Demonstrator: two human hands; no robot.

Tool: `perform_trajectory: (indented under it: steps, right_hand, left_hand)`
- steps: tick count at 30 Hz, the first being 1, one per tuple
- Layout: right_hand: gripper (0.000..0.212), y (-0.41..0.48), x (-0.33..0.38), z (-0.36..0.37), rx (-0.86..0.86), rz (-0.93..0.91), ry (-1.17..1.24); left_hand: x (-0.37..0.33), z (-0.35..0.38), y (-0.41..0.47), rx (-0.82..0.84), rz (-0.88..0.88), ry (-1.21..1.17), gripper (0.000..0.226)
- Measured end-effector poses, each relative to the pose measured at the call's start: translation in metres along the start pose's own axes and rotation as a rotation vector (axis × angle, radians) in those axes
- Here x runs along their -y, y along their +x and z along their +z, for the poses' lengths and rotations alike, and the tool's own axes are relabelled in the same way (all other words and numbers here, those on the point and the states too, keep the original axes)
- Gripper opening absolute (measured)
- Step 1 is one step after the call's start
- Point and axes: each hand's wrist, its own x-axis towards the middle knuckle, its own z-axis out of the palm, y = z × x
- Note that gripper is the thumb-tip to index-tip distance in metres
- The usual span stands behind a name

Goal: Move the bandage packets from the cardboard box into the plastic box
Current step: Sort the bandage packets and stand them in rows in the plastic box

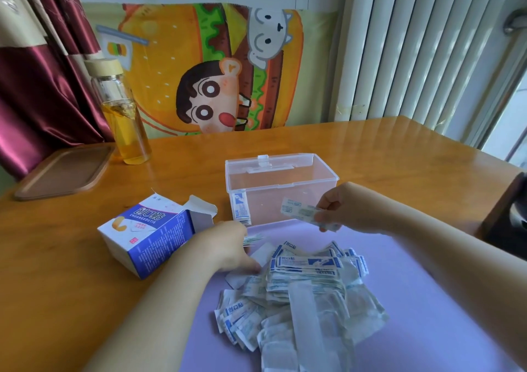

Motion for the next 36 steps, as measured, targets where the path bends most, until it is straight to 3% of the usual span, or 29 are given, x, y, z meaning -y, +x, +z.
perform_trajectory:
  steps: [10,13,18,20,23,28,30,32,34,36]
  right_hand:
    - [0.015,-0.006,0.006,0.0,0.016,0.005,0.024]
    - [0.016,-0.007,0.007,-0.001,-0.025,-0.001,0.129]
    - [0.009,-0.011,0.015,-0.006,-0.029,0.06,0.701]
    - [0.008,-0.013,0.02,-0.006,0.071,0.139,0.982]
    - [0.027,-0.016,0.029,-0.006,0.271,0.229,1.359]
    - [0.035,-0.025,0.04,-0.001,0.376,0.167,1.495]
    - [0.024,-0.023,0.043,0.002,0.292,0.137,1.484]
    - [0.013,-0.021,0.045,0.002,0.163,0.101,1.505]
    - [0.007,-0.019,0.047,0.0,0.047,0.075,1.559]
    - [0.007,-0.02,0.05,0.001,-0.013,0.059,1.541]
  left_hand:
    - [-0.006,-0.002,-0.003,0.035,0.06,0.152,0.032]
    - [-0.005,-0.009,-0.007,0.026,0.094,0.131,0.027]
    - [-0.006,-0.038,-0.022,-0.323,0.199,-0.144,0.024]
    - [-0.012,-0.045,-0.029,-0.531,0.314,-0.268,0.027]
    - [-0.023,-0.047,-0.035,-0.772,0.541,-0.332,0.025]
    - [-0.022,-0.04,-0.027,-0.964,0.671,-0.21,0.004]
    - [-0.025,-0.039,-0.026,-0.982,0.644,-0.345,0.01]
    - [-0.03,-0.038,-0.025,-0.953,0.514,-0.643,0.016]
    - [-0.04,-0.036,-0.025,-0.801,0.357,-1.147,0.008]
    - [-0.047,-0.034,-0.023,-0.51,0.234,-1.72,0.015]
